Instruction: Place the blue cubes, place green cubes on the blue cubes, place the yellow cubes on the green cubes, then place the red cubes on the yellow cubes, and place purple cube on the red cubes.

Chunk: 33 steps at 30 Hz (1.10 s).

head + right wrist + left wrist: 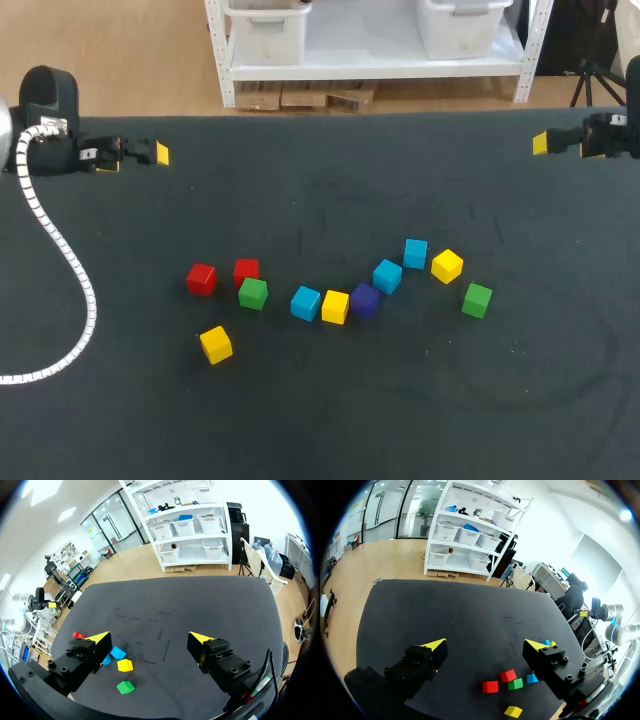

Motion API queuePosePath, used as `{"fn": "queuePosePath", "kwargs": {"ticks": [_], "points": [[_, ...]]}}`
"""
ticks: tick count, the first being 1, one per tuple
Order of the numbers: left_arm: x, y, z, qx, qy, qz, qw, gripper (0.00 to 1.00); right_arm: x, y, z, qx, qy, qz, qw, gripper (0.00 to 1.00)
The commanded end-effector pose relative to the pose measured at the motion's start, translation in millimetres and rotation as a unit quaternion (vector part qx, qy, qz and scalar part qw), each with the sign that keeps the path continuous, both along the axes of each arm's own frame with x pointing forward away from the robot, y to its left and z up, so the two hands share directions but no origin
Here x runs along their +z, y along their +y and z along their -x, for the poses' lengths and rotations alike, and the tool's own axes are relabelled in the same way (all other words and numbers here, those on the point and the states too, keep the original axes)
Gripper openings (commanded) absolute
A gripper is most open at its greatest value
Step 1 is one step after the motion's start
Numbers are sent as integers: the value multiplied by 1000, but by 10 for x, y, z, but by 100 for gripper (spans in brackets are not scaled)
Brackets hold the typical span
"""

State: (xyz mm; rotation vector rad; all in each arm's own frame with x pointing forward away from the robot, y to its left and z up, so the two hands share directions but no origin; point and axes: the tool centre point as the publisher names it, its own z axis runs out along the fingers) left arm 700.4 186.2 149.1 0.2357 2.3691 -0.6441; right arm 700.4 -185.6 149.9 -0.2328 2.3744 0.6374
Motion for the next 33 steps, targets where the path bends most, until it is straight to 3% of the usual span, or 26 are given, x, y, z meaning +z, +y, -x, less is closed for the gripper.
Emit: {"fn": "queuePosePath", "kwargs": {"ticks": [1, 16, 17, 20, 24, 29, 32, 33], "points": [[12, -9, 3, 2, 2, -3, 1000, 100, 1, 5, 4, -1, 0, 1, 1000, 100], [12, -9, 3, 2, 2, -3, 1000, 100, 1, 5, 4, -1, 0, 1, 1000, 100], [12, -9, 3, 2, 2, -3, 1000, 100, 7, 23, -15, 39, -28, 12, 999, 100], [12, -9, 3, 2, 2, -3, 1000, 100, 33, 102, -63, 132, -47, 68, 988, 100], [12, -9, 3, 2, 2, -3, 1000, 100, 96, 151, -66, 260, -80, 106, 956, 100], [12, -9, 3, 2, 2, -3, 1000, 100, 112, 132, -40, 410, -102, 144, 895, 100], [12, -9, 3, 2, 2, -3, 1000, 100, 73, 115, 15, 513, -103, 154, 838, 100], [12, -9, 3, 2, 2, -3, 1000, 100, 49, 103, 63, 561, -103, 162, 805, 100]]}}
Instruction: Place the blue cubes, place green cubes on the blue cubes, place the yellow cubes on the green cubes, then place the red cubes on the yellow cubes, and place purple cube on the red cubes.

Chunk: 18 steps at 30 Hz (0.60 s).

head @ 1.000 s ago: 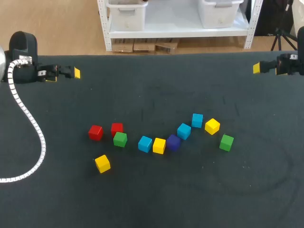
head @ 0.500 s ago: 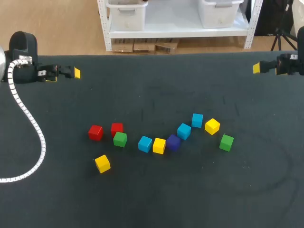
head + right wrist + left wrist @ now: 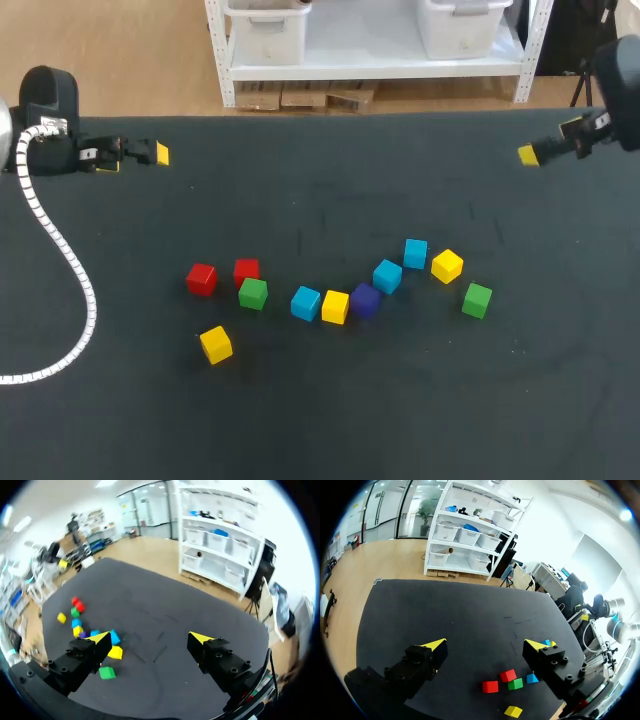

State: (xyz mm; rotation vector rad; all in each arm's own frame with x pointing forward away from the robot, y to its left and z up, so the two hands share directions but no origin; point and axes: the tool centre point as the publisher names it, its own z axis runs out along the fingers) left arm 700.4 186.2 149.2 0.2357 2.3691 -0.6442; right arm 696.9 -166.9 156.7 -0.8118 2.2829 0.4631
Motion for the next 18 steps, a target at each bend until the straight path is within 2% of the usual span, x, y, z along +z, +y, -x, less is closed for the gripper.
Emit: {"fn": "queuePosePath", "kwargs": {"ticks": [1, 2, 18], "points": [[12, -10, 3, 2, 2, -3, 1000, 100, -46, -109, 79, 444, 5, 91, 892, 100], [12, -10, 3, 2, 2, -3, 1000, 100, -80, -148, 103, 472, 12, 102, 875, 100], [12, -10, 3, 2, 2, -3, 1000, 100, -80, -148, 103, 472, 12, 102, 875, 100]]}}
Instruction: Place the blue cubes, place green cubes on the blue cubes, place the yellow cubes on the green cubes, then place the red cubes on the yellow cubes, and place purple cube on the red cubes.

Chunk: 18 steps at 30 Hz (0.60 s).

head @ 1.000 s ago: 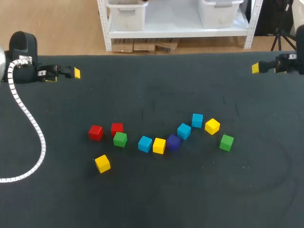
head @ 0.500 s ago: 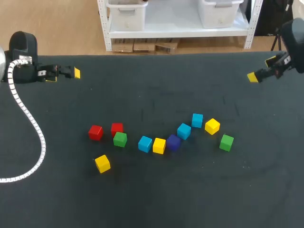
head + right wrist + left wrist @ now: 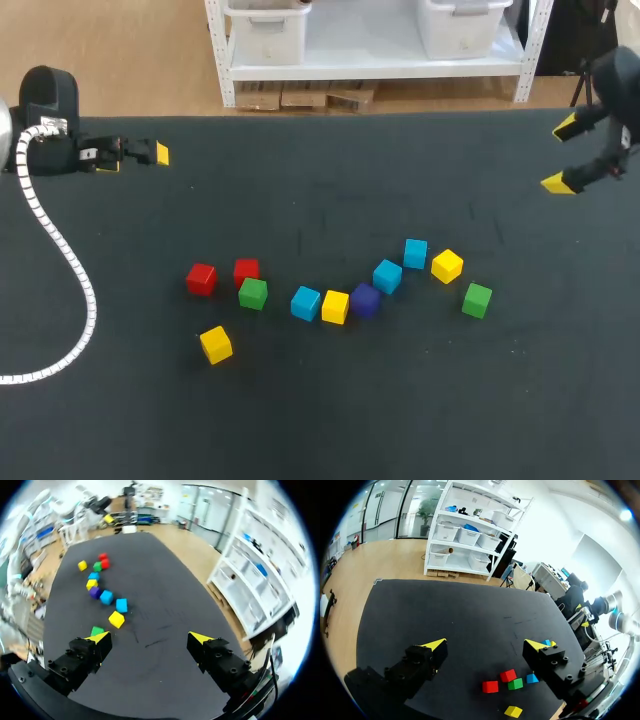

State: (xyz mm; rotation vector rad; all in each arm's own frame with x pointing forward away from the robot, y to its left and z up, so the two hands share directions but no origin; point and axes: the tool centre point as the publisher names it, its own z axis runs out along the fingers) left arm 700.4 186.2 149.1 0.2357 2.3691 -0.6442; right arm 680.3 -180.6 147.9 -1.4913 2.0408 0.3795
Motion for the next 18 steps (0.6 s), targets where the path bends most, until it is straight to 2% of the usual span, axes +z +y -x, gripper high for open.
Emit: {"fn": "queuePosePath", "kwargs": {"ticks": [1, 5, 6, 7, 8, 10, 11, 13, 14, 18], "points": [[12, -10, 3, 2, 2, -3, 1000, 100, 8, -11, -64, 232, 83, 34, 969, 100], [12, -10, 3, 2, 2, -3, 1000, 100, 8, -11, -64, 232, 83, 34, 969, 100], [12, -10, 3, 2, 2, -3, 1000, 100, 26, 56, -71, 257, 67, 55, 963, 100], [12, -10, 3, 2, 2, -3, 1000, 100, 41, 179, -66, 297, 54, 87, 949, 100], [12, -10, 3, 2, 2, -3, 1000, 100, 42, 230, -62, 317, 48, 101, 942, 100], [12, -10, 3, 2, 2, -3, 1000, 100, 44, 416, -21, 373, 33, 133, 918, 100], [12, -10, 3, 2, 2, -3, 1000, 100, 48, 524, 12, 408, 20, 129, 904, 100], [12, -10, 3, 2, 2, -3, 1000, 100, 39, 645, 38, 441, 10, 135, 887, 100], [12, -10, 3, 2, 2, -3, 1000, 100, 30, 739, 81, 463, 3, 143, 875, 100], [12, -10, 3, 2, 2, -3, 1000, 100, -2, 956, 201, 517, -29, 141, 843, 100]]}}
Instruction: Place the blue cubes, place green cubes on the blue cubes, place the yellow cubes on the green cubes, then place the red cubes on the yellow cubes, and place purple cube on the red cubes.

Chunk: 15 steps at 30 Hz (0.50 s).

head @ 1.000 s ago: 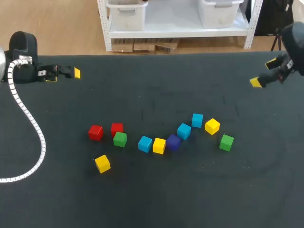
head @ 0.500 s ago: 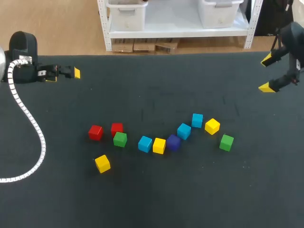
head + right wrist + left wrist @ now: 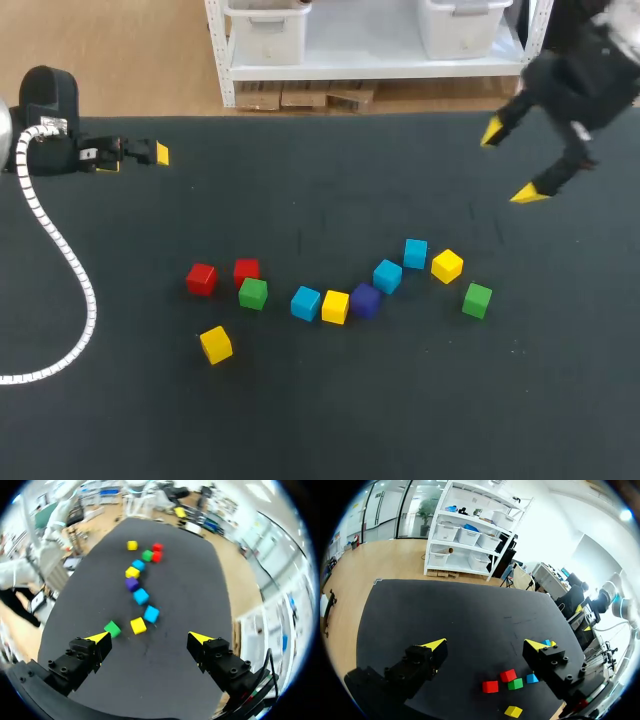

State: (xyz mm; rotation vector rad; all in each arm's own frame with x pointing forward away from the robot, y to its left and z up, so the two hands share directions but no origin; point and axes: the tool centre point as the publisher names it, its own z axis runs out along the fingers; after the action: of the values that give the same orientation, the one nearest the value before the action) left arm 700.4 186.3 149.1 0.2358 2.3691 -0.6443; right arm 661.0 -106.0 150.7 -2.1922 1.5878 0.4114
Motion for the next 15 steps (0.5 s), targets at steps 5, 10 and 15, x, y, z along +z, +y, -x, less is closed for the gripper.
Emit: {"fn": "queuePosePath", "kwargs": {"ticks": [5, 10, 15], "points": [[12, -10, 3, 2, 2, -3, 1000, 100, -148, 393, 148, 317, -31, 64, 946, 100], [12, -10, 3, 2, 2, -3, 1000, 100, -296, 576, 256, 380, -48, 84, 920, 100], [12, -10, 3, 2, 2, -3, 1000, 100, -420, 720, 284, 399, -61, 66, 913, 100]]}}
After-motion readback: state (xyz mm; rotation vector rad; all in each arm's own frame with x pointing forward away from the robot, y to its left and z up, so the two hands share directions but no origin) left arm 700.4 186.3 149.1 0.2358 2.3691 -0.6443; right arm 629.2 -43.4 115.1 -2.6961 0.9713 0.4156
